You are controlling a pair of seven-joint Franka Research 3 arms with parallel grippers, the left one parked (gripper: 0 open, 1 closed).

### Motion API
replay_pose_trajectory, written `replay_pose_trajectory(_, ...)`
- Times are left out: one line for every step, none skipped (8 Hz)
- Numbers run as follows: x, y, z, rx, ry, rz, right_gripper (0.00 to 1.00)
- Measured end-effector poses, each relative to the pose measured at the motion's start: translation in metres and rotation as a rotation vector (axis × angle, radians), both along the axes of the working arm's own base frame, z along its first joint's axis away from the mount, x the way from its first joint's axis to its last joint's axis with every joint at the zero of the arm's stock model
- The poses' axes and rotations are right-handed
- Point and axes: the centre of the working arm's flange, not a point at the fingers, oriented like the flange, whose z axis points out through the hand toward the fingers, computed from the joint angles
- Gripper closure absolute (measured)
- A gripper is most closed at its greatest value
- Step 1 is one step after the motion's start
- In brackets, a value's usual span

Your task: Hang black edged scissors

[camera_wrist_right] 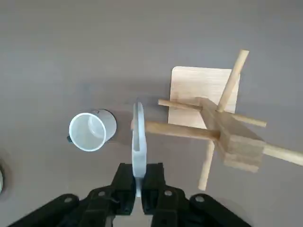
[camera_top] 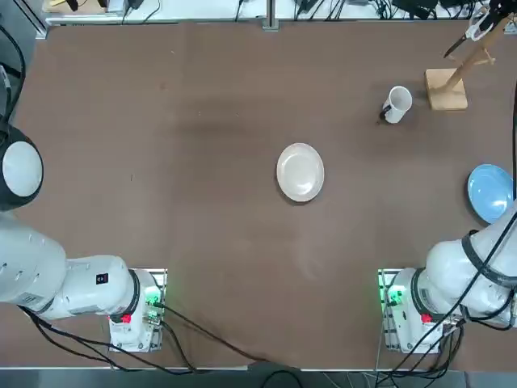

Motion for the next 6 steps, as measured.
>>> replay_pose_trajectory(0.0,0.0,0.001,-0.001,-0.002,-0.003,0.89)
replay_pose_trajectory(0.0,0.0,0.002,-0.002,-0.004,-0.005,0.89)
replay_pose_trajectory(0.0,-0.001,0.003,-0.002,-0.004,-0.008,0.89)
replay_pose_trajectory(-0.001,-0.004,0.003,-0.002,-0.004,-0.014,0.89)
replay_pose_trajectory(-0.003,-0.008,0.003,-0.003,-0.003,-0.021,0.89)
replay_pose_trajectory(-0.004,-0.011,0.003,-0.003,-0.003,-0.026,0.89)
